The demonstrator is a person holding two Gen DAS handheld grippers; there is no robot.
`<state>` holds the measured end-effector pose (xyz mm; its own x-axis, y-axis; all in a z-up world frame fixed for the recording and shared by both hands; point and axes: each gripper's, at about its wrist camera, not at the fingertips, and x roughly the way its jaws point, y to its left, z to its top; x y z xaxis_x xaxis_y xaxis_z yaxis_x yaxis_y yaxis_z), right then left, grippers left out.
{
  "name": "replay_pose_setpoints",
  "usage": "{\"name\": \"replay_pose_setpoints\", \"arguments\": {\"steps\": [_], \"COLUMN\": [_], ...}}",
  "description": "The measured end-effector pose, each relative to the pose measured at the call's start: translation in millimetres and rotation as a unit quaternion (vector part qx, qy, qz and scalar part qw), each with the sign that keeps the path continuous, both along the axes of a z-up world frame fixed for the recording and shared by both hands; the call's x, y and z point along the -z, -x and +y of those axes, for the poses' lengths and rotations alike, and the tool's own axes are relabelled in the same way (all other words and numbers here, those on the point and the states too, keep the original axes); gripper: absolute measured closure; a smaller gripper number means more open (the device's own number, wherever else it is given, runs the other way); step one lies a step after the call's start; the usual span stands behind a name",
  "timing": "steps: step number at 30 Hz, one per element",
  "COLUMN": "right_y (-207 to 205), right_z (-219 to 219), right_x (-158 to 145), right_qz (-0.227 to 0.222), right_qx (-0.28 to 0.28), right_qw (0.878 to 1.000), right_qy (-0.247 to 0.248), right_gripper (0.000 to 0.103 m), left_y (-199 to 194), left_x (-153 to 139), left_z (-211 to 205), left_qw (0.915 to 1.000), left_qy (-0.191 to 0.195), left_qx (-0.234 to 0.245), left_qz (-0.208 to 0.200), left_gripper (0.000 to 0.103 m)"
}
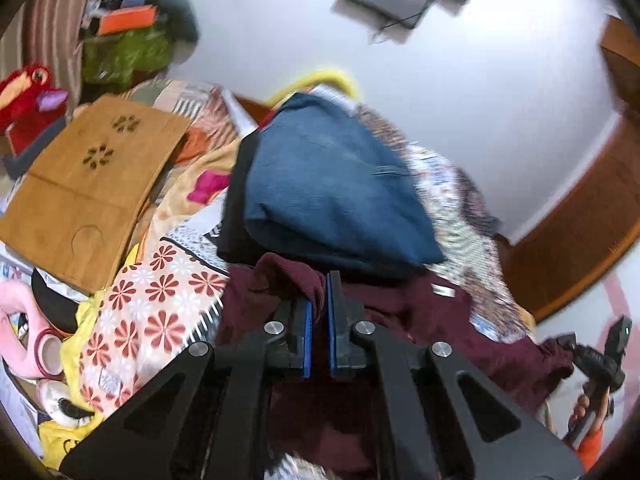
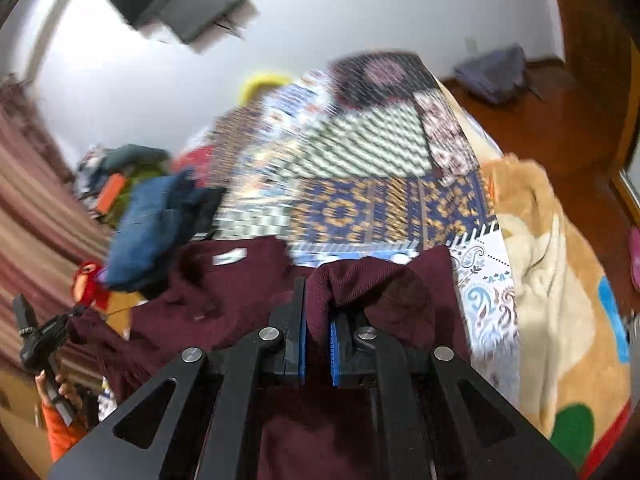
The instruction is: Fold large clothes
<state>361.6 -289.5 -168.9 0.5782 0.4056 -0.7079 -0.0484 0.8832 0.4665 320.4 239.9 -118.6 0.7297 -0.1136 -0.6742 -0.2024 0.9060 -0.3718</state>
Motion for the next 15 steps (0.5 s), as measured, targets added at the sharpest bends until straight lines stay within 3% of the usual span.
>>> {"name": "replay_pose_setpoints", "arguments": {"steps": [4,9,13,15], "right_y": [-32,-46,-43,-38], "right_z": [2,4,7,7], "right_x": [37,42,28,20], "right_qz": [0.042,0.065,0.084,0.082], "right_qx": [0.004,-0.014,-0.043,-0.04], "right_qw": [0.999,0.997,0.994,0.993], "right_qy": [0.02,0.03,0.058,0.073], "right_gripper": [0.096,0.092,0.084,0.078], "left_y": [-47,-77,-75,-69], "left_x": [49,90,84,73], "left_z": [3,-2,-7,-7], "left_qw": [0.9984,0.992,0.99,0.9902], "left_qy": [-0.009,-0.022,-0.027,-0.004], "left_qx": [-0.01,0.003,0.023,0.034], "left_qz": [0.055,0.124,0.137,0.135], "left_gripper": [0.098,0.098,0.094,0.087]}}
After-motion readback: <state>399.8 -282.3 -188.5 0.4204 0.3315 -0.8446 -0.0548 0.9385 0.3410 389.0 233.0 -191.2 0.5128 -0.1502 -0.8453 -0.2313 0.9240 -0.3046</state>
